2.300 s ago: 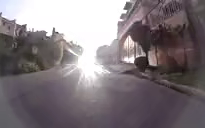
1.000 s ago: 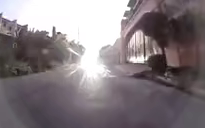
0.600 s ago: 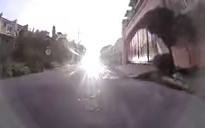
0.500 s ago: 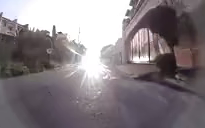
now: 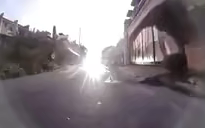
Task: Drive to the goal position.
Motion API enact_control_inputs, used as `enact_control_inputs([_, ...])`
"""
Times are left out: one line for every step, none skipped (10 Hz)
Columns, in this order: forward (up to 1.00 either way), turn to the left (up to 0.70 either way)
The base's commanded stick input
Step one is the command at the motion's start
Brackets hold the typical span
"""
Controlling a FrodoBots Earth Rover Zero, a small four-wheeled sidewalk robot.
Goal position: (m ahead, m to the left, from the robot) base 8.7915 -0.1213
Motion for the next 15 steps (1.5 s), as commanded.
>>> enact_control_inputs([1.00,-0.40])
enact_control_inputs([1.00,-0.40])
enact_control_inputs([1.00,-0.40])
enact_control_inputs([1.00,-0.40])
enact_control_inputs([1.00,-0.03])
enact_control_inputs([1.00,0.00])
enact_control_inputs([1.00,0.00])
enact_control_inputs([1.00,0.00])
enact_control_inputs([1.00,0.00])
enact_control_inputs([1.00,0.00])
enact_control_inputs([1.00,0.00])
enact_control_inputs([1.00,0.00])
enact_control_inputs([1.00,0.00])
enact_control_inputs([1.00,0.00])
enact_control_inputs([1.00,0.00])
